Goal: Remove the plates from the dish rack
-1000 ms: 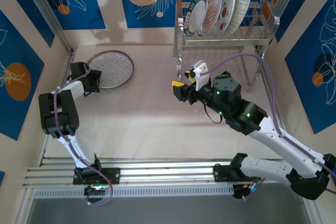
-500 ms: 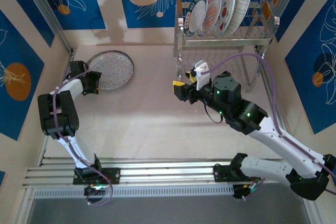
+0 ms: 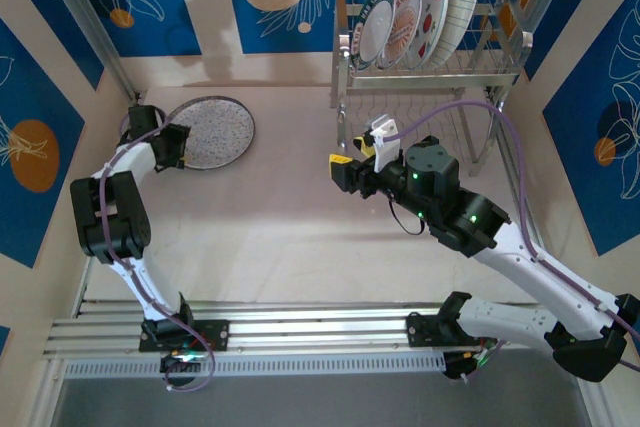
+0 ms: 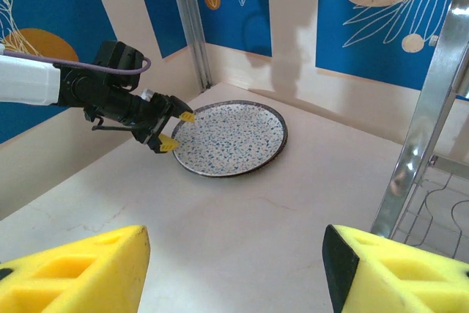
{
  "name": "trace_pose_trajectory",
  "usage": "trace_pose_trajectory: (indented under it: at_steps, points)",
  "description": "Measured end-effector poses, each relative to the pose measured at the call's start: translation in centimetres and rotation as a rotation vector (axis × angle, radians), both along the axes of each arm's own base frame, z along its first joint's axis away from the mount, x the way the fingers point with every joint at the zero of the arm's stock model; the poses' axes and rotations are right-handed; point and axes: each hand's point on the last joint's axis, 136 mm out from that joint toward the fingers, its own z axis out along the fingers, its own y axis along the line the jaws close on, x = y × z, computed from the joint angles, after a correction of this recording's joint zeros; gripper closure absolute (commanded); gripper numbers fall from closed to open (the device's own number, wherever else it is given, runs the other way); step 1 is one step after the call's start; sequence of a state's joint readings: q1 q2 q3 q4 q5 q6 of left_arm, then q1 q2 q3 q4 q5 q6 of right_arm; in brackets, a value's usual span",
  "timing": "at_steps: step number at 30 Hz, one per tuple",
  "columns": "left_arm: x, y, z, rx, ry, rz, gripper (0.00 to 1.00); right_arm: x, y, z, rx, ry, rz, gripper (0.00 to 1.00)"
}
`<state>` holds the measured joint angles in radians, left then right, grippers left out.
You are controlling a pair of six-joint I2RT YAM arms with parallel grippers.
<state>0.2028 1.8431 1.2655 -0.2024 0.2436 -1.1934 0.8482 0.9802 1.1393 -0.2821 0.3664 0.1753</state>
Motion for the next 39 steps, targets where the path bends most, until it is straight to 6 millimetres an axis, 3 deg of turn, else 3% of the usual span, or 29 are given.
trace_pose_trajectory:
  at_steps: [7,11,15,18,21,26,28,34,39]
  points:
    - [-0.5,-0.1,0.5,0.013,0.009,-0.016,0.32,0.0,-0.1,-0.1,-0.002,0.003,-0.005,0.35]
    - [-1.0,-0.6,3.6,0.029,-0.041,-0.026,0.29,0.3,-0.6,0.4,-0.012,-0.007,-0.034,0.35]
    - [-1.7,-2.5,8.0,0.066,-0.129,-0.075,0.28,1.0,-2.0,3.4,-0.008,-0.066,-0.102,0.35]
    - [-2.3,-5.3,10.9,0.084,-0.188,-0.136,0.27,2.0,-4.3,6.5,0.012,-0.118,-0.199,0.35]
    - [-3.0,-8.8,13.5,0.112,-0.238,-0.219,0.26,3.4,-8.2,9.1,0.042,-0.149,-0.333,0.35]
    - [-4.4,-14.9,19.1,0.187,-0.381,-0.377,0.23,5.5,-16.0,11.7,0.11,-0.129,-0.581,0.35]
    - [-5.5,-17.3,21.4,0.217,-0.453,-0.446,0.23,6.2,-18.2,12.4,0.137,-0.12,-0.647,0.35]
    - [-10.1,-23.7,28.6,0.306,-0.724,-0.642,0.16,8.8,-21.3,12.7,0.191,-0.066,-0.715,0.35]
    - [-14.5,-26.5,34.2,0.406,-0.961,-0.743,0.11,11.3,-22.1,12.5,0.214,-0.022,-0.707,0.36]
